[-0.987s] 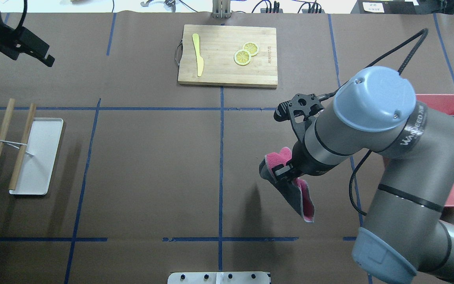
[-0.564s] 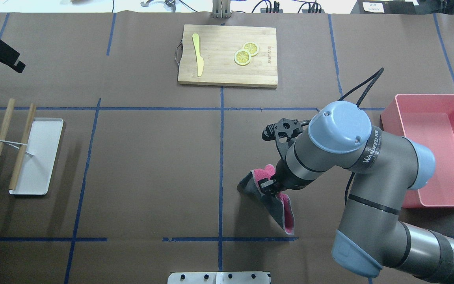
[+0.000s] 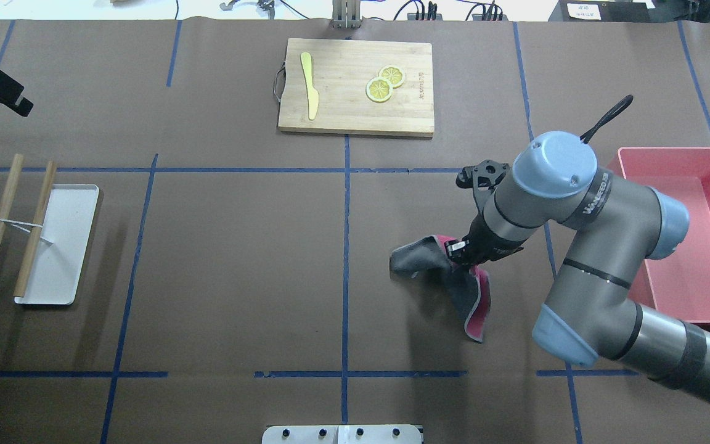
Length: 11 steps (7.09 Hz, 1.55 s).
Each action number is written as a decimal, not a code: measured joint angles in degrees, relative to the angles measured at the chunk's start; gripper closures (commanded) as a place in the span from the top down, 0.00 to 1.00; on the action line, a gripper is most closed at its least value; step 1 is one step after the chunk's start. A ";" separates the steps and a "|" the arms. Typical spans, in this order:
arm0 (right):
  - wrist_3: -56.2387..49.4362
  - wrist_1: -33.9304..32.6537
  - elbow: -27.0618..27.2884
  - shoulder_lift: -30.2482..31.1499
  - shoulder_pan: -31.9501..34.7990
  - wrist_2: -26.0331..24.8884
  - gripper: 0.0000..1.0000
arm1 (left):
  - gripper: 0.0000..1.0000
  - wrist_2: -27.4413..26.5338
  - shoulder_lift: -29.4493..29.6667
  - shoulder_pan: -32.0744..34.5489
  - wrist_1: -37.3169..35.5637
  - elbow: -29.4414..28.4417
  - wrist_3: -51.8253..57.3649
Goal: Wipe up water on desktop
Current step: 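Press the cloth onto the table surface with the right gripper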
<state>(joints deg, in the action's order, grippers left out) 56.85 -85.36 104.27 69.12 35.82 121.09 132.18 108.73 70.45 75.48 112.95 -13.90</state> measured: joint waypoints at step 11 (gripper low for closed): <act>11.36 0.35 -2.11 -1.38 -3.64 2.37 0.00 | 1.00 -0.04 -2.57 13.95 -3.41 -10.18 24.92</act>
<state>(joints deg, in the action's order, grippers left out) 68.20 -85.00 102.15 67.75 32.17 123.46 132.13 106.16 84.40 72.06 102.76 11.02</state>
